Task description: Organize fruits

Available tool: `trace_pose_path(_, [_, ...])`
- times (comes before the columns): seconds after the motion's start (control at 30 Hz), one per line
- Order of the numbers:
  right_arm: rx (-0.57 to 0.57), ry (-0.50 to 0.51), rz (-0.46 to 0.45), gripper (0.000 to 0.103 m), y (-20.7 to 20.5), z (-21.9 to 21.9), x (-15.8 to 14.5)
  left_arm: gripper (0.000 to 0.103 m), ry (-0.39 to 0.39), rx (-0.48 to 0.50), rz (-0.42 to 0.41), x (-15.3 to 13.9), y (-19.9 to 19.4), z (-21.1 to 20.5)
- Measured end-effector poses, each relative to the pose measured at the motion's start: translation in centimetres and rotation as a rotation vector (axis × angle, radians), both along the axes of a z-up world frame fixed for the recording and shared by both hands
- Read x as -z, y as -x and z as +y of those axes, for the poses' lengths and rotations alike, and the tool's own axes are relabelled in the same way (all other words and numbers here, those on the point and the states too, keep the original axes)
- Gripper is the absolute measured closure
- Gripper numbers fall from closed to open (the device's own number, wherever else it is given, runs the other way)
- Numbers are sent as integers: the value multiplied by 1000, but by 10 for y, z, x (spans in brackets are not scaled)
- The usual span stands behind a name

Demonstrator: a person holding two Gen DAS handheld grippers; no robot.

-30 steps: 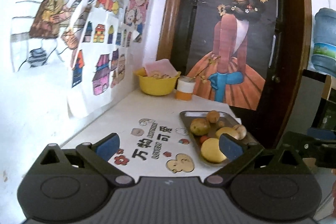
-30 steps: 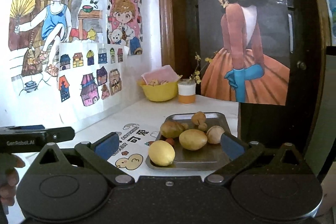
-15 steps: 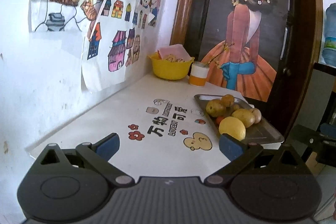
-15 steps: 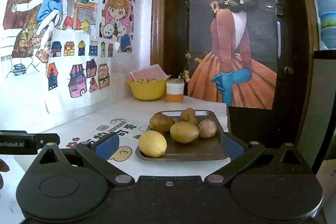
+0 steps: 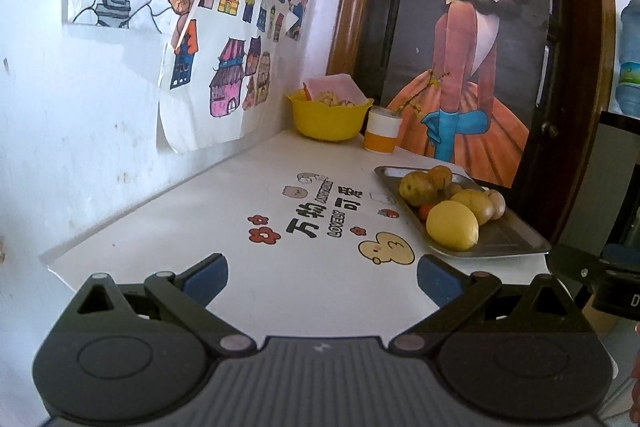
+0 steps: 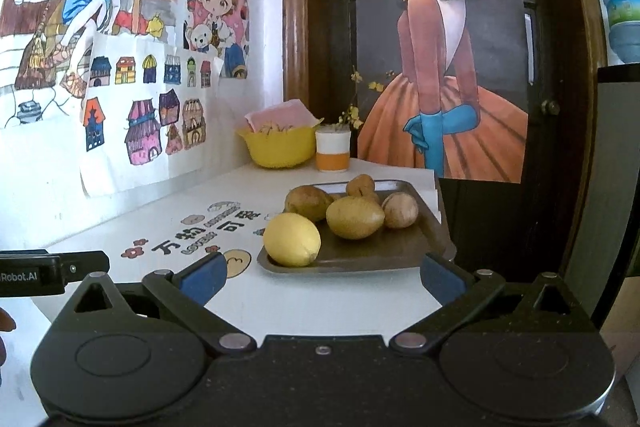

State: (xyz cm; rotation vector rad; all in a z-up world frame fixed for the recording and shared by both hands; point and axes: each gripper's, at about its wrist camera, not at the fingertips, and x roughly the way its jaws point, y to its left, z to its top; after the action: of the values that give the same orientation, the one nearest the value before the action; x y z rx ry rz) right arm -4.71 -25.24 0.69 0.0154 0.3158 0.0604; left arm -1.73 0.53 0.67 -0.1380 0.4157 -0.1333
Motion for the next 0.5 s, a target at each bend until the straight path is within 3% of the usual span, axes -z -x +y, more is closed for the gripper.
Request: trace_pose_path(0.5, [0, -6, 3, 1, 0, -1, 2, 0, -9, 0, -2, 0, 2, -2])
